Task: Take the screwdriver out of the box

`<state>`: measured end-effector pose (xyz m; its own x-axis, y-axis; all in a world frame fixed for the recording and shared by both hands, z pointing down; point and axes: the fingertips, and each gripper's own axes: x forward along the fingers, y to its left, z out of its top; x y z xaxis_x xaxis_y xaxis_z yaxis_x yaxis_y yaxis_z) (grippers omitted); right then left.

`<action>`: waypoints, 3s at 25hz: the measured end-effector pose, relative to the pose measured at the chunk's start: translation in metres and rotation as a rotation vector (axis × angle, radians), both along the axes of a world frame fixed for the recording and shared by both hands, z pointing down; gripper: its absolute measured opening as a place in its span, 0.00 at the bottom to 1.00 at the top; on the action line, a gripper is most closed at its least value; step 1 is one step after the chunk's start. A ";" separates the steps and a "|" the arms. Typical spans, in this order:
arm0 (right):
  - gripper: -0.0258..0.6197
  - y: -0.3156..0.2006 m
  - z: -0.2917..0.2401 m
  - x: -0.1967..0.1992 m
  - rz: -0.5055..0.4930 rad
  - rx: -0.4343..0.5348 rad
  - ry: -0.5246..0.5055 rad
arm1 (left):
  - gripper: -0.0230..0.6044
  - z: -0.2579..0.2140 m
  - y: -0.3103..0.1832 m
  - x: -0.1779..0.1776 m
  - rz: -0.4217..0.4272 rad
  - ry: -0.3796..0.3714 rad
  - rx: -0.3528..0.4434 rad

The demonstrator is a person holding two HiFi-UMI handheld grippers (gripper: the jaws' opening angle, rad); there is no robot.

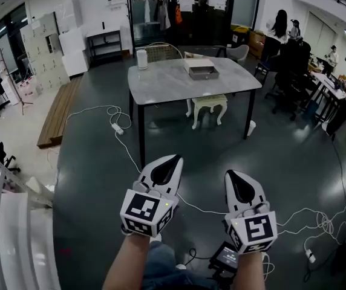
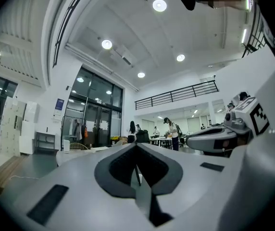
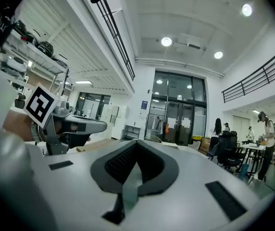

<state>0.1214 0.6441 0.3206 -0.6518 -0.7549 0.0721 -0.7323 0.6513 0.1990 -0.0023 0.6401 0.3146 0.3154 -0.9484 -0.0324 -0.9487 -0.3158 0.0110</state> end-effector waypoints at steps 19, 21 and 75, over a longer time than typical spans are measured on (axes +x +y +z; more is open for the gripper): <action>0.08 -0.187 -0.005 -0.026 0.091 0.020 -0.011 | 0.06 -0.010 -0.196 -0.038 0.101 0.002 0.032; 0.08 -0.217 -0.007 -0.039 0.098 0.017 -0.010 | 0.06 -0.012 -0.225 -0.050 0.118 0.011 0.035; 0.08 -0.699 0.004 -0.045 -0.065 0.002 -0.044 | 0.06 0.022 -0.692 -0.038 0.064 0.073 -0.082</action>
